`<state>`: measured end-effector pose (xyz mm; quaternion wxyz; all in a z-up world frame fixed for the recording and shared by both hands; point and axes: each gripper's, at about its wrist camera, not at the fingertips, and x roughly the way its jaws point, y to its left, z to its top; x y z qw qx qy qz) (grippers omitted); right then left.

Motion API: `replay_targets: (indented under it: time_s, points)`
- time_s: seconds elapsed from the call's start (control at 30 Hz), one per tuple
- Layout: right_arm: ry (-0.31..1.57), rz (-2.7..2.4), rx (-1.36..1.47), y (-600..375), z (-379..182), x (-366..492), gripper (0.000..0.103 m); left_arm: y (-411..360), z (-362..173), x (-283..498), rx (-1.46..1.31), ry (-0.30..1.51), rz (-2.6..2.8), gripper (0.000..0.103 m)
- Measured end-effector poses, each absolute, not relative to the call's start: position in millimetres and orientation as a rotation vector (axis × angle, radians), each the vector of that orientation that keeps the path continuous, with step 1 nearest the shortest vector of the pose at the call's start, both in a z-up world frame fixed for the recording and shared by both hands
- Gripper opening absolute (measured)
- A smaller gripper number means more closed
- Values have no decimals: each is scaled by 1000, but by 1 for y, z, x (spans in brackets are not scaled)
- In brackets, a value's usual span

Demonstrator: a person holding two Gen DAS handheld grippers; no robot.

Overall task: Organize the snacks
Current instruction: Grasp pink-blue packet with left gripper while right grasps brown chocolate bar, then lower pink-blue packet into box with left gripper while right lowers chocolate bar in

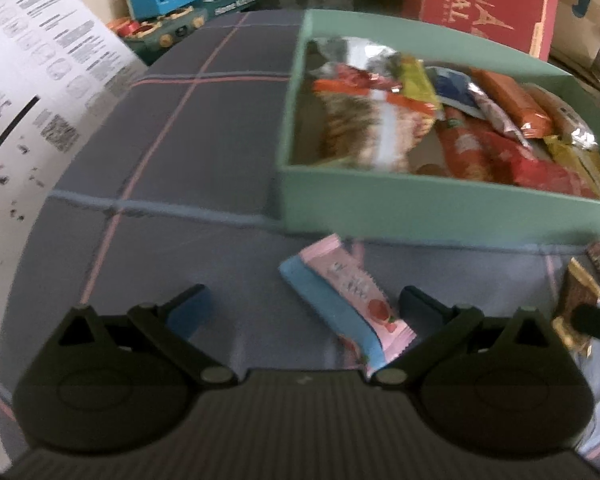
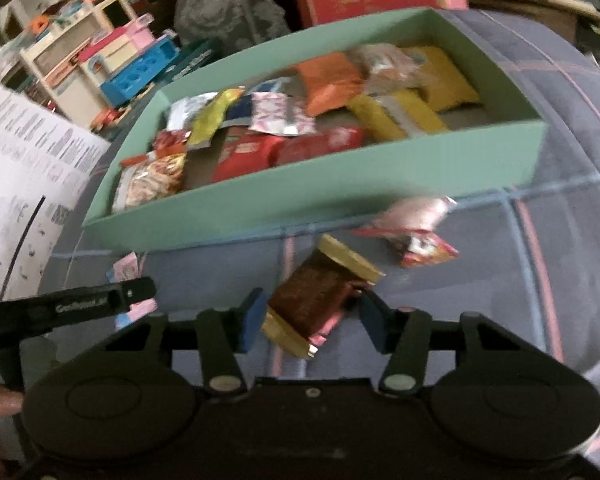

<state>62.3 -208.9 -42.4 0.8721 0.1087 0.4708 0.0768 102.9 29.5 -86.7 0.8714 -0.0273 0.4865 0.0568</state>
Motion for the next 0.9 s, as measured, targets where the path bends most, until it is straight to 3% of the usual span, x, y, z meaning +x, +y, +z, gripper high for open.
replay_targets:
  time_s: [0.63,0.8,0.9]
  points:
    - [930,228,-72,-153,-50,63,52,43,-84,95,-61,1001,48,101]
    - [905,241,-179,-144,-51,56,40,38,-82,93,-17,980,6,83]
    - [901,252,-186,-142,-50,56,37,33,-79,92,22,962,-20,53]
